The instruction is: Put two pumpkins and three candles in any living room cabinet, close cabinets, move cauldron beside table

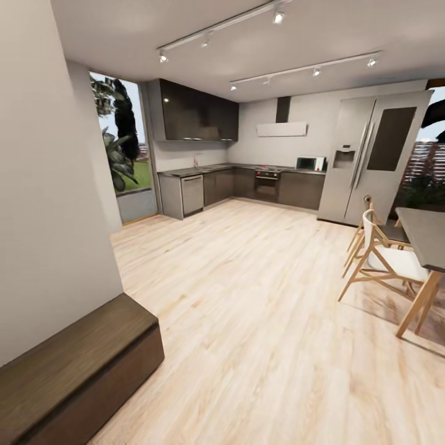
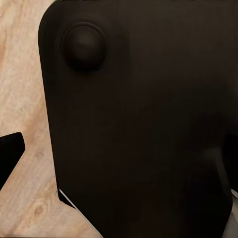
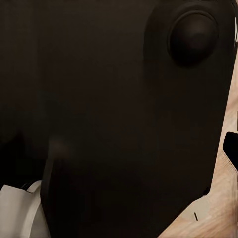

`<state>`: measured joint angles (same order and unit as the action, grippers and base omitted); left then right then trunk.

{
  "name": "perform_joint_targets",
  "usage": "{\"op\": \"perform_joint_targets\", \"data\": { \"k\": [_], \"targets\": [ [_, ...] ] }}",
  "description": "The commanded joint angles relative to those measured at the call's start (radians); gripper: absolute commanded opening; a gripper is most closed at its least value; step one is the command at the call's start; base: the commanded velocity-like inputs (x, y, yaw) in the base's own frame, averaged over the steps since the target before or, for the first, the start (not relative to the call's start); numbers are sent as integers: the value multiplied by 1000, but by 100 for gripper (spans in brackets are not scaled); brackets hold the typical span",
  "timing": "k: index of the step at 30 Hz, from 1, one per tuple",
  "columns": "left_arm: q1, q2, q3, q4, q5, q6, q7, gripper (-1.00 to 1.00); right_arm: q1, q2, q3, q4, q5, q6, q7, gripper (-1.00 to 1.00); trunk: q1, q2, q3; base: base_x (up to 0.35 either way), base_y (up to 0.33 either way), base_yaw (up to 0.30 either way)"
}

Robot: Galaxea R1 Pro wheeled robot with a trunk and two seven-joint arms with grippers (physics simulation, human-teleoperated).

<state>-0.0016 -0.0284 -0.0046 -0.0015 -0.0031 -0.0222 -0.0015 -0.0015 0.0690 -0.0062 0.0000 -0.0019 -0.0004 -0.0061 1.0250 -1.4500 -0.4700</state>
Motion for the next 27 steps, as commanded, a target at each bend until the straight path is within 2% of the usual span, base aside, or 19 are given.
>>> {"op": "perform_joint_targets", "data": {
  "k": [1,27],
  "targets": [
    [0,0,1,0,0,0,0,100,0,0,0,0,0,0,0,100,0,0,0,0,0,283],
    [0,1,0,0,0,-8,0,100,0,2,9,0,8,-1,0,100,0,0,-2,-42,13,283]
  ]
}}
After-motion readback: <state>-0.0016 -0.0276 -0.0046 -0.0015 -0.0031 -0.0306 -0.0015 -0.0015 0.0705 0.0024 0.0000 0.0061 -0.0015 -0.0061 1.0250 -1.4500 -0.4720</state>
